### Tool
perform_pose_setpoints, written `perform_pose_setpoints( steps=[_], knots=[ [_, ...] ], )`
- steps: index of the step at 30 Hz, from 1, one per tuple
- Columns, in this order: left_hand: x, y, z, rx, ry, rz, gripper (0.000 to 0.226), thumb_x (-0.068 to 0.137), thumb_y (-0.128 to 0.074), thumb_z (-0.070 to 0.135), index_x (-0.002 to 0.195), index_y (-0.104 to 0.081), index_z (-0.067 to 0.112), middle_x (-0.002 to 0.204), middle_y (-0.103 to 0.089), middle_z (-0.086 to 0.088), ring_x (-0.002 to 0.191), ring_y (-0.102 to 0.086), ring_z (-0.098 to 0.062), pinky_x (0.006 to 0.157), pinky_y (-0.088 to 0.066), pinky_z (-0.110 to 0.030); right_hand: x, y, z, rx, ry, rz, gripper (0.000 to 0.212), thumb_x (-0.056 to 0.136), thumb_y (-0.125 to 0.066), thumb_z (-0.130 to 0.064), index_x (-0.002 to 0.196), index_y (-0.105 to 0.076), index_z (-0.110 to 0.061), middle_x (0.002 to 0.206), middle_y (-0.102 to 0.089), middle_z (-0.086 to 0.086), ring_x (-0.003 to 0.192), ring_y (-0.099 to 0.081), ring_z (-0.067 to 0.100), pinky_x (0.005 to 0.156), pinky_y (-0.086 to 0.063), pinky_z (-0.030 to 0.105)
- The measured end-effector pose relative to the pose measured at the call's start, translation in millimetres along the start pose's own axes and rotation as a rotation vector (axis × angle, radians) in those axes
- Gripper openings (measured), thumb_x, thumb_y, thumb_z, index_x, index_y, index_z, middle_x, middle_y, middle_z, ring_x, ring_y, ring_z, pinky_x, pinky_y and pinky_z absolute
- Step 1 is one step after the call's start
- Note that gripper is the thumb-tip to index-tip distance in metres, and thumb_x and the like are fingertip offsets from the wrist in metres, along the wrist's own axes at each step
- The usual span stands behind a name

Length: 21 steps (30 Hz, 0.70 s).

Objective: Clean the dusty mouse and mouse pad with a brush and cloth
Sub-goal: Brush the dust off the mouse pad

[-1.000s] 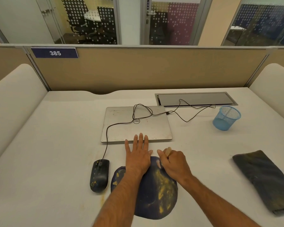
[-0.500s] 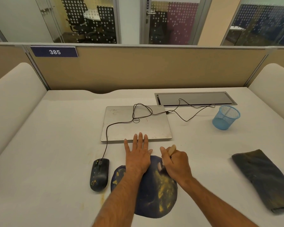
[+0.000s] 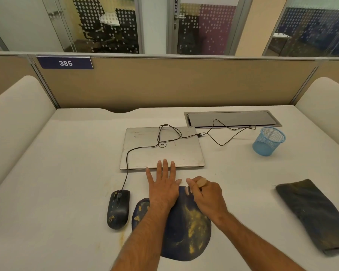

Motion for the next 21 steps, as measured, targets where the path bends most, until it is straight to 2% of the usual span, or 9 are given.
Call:
perform_pose_setpoints(
  steps=[3, 5, 8, 11, 13, 16, 19, 21],
  knots=[
    [0.1, 0.3, 0.2, -0.007, 0.004, -0.001, 0.065, 0.099, 0.001, 0.058, 0.146, 0.03, 0.024, 0.157, 0.03, -0.007, 0.148, 0.026, -0.03, 0.105, 0.03, -0.063, -4.0, -3.7, 2.7, -0.002, -0.061, -0.08, 0.048, 0.094, -0.043, -0.052, 0.059, -0.058, -0.022, 0.054, -0.059, -0.006, 0.052, -0.059, 0.011, 0.055, -0.047, 0.02],
    [0.1, 0.8, 0.1, -0.009, 0.003, -0.001, 0.064, 0.1, 0.001, 0.057, 0.146, 0.029, 0.024, 0.157, 0.03, -0.007, 0.148, 0.025, -0.03, 0.106, 0.03, -0.064, -4.7, -1.9, 2.0, 0.064, -0.077, -0.036, 0.052, 0.092, -0.042, -0.053, 0.052, -0.055, -0.022, 0.047, -0.055, -0.005, 0.046, -0.056, 0.011, 0.049, -0.045, 0.02],
    [-0.4, 1.7, 0.1, -0.001, 0.001, 0.002, 0.064, 0.1, -0.001, 0.057, 0.147, 0.028, 0.024, 0.159, 0.027, -0.008, 0.149, 0.024, -0.03, 0.105, 0.031, -0.064, -3.0, 2.4, 0.1, 0.102, -0.024, 0.078, 0.05, 0.092, -0.045, -0.052, 0.06, -0.061, -0.016, 0.051, -0.058, -0.004, 0.05, -0.059, 0.011, 0.048, -0.045, 0.018],
    [-0.8, 2.6, 0.5, 0.009, 0.003, -0.002, 0.065, 0.101, -0.002, 0.057, 0.147, 0.028, 0.023, 0.162, 0.024, -0.009, 0.149, 0.024, -0.03, 0.104, 0.031, -0.063, -2.1, 1.3, -0.4, 0.016, 0.003, 0.011, 0.042, 0.095, -0.046, -0.049, 0.073, -0.066, -0.02, 0.065, -0.066, -0.007, 0.06, -0.063, 0.009, 0.058, -0.047, 0.016],
    [-0.7, 2.4, 0.6, 0.006, 0.005, -0.008, 0.064, 0.101, -0.002, 0.056, 0.147, 0.028, 0.023, 0.162, 0.024, -0.009, 0.149, 0.025, -0.03, 0.105, 0.031, -0.064, -4.3, -2.6, 1.4, -0.027, -0.05, -0.083, 0.046, 0.096, -0.043, -0.051, 0.062, -0.059, -0.024, 0.059, -0.061, -0.007, 0.056, -0.06, 0.009, 0.056, -0.042, 0.013],
    [-0.5, 3.3, 1.0, -0.006, 0.007, -0.014, 0.065, 0.101, -0.001, 0.057, 0.149, 0.027, 0.023, 0.162, 0.024, -0.008, 0.148, 0.025, -0.029, 0.104, 0.032, -0.063, -6.0, -2.2, -0.5, 0.018, -0.114, -0.066, 0.049, 0.094, -0.044, -0.051, 0.051, -0.049, -0.029, 0.048, -0.051, -0.009, 0.047, -0.054, 0.01, 0.049, -0.039, 0.014],
    [-0.4, 2.9, 0.6, -0.012, 0.007, -0.015, 0.065, 0.1, -0.001, 0.058, 0.146, 0.03, 0.024, 0.158, 0.03, -0.007, 0.148, 0.027, -0.029, 0.104, 0.033, -0.062, -5.7, 0.3, -4.7, 0.082, -0.045, 0.049, 0.044, 0.092, -0.044, -0.052, 0.058, -0.055, -0.026, 0.051, -0.054, -0.011, 0.048, -0.056, 0.009, 0.049, -0.042, 0.014],
    [-0.6, 2.6, 0.6, -0.014, 0.006, -0.011, 0.065, 0.101, -0.002, 0.058, 0.145, 0.031, 0.024, 0.156, 0.033, -0.007, 0.148, 0.027, -0.029, 0.103, 0.033, -0.062, -5.0, 0.1, -6.0, 0.028, 0.009, 0.036, 0.038, 0.095, -0.045, -0.049, 0.076, -0.064, -0.023, 0.065, -0.063, -0.01, 0.058, -0.062, 0.008, 0.057, -0.047, 0.013]
  ],
)
Point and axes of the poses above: each hand's wrist, its own x-axis towards the middle knuckle, its own y-axis out of the back of the hand, z = x × y, the point moved 1 cm from there along x, towards the middle knuckle
